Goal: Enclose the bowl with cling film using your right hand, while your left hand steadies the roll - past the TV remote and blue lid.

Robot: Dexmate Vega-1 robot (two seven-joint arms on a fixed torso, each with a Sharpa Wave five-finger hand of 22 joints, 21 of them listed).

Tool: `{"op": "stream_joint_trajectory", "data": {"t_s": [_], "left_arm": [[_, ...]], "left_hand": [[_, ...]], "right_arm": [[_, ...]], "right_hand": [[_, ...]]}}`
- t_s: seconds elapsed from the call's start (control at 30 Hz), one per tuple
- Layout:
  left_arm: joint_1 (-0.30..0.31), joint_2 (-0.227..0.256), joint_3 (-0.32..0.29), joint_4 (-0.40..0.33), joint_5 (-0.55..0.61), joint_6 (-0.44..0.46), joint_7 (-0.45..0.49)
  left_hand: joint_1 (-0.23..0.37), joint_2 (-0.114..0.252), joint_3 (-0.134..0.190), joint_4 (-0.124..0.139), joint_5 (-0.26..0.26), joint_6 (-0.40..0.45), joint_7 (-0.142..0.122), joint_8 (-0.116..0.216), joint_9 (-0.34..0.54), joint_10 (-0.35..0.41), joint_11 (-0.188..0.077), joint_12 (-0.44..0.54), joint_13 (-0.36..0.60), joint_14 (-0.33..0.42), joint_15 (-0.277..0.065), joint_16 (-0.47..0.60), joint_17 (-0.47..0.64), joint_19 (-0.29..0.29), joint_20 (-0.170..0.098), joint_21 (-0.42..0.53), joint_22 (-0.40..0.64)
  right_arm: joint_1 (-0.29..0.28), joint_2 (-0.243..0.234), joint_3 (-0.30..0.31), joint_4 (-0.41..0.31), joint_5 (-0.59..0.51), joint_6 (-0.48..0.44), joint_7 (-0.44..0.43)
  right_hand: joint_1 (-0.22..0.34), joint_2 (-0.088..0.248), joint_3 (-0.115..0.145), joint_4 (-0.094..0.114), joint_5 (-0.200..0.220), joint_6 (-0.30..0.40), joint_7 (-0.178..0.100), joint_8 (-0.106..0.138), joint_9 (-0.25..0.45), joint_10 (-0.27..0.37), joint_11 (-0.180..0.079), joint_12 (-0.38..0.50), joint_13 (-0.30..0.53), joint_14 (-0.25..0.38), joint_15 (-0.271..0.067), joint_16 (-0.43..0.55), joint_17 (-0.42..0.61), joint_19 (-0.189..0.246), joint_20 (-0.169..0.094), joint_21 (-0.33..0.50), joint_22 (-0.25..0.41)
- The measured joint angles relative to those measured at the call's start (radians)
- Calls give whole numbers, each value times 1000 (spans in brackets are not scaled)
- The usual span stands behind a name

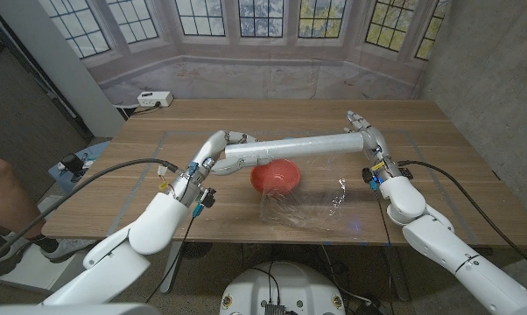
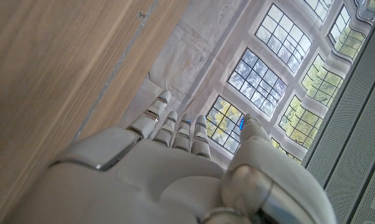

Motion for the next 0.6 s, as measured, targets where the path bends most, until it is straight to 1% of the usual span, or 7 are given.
{"op": "stream_joint_trajectory", "data": {"t_s": [0.13,0.27,0.3,0.6], "left_arm": [[20,-7,-16,2,4,-4,11],[24,-8,-19,3,6,-9,16],[40,-15,-35,7,6,-11,18],[56,-24,-57,22,2,-25,15]], "left_hand": [[0,0,0,0,0,0,0,0,0,0,0,0,0,0,0,0,0,0,0,0,0],[0,0,0,0,0,0,0,0,0,0,0,0,3,0,0,0,0,0,0,0,0],[0,0,0,0,0,0,0,-2,0,0,0,0,4,0,0,0,0,0,0,0,0],[0,0,0,0,0,2,2,-3,-1,0,0,-8,5,0,0,0,0,0,0,0,0]], "right_arm": [[-27,-17,9,-30,-6,-21,-12],[-47,-30,17,-55,-7,-23,-13],[-56,-35,20,-65,-17,-48,-26],[-104,-63,39,-121,-39,-89,-53]], "right_hand": [[0,0,0,0,0,0,0,0,0,0,0,0,0,0,0,0,0,0,0,0,0],[0,0,0,0,0,0,0,0,0,0,0,0,0,0,0,0,0,0,0,0,0],[0,0,0,0,0,0,0,0,0,0,0,0,0,0,0,0,0,0,0,0,0],[0,0,0,0,0,0,0,0,0,0,0,0,0,0,0,0,-2,0,0,0,0]]}}
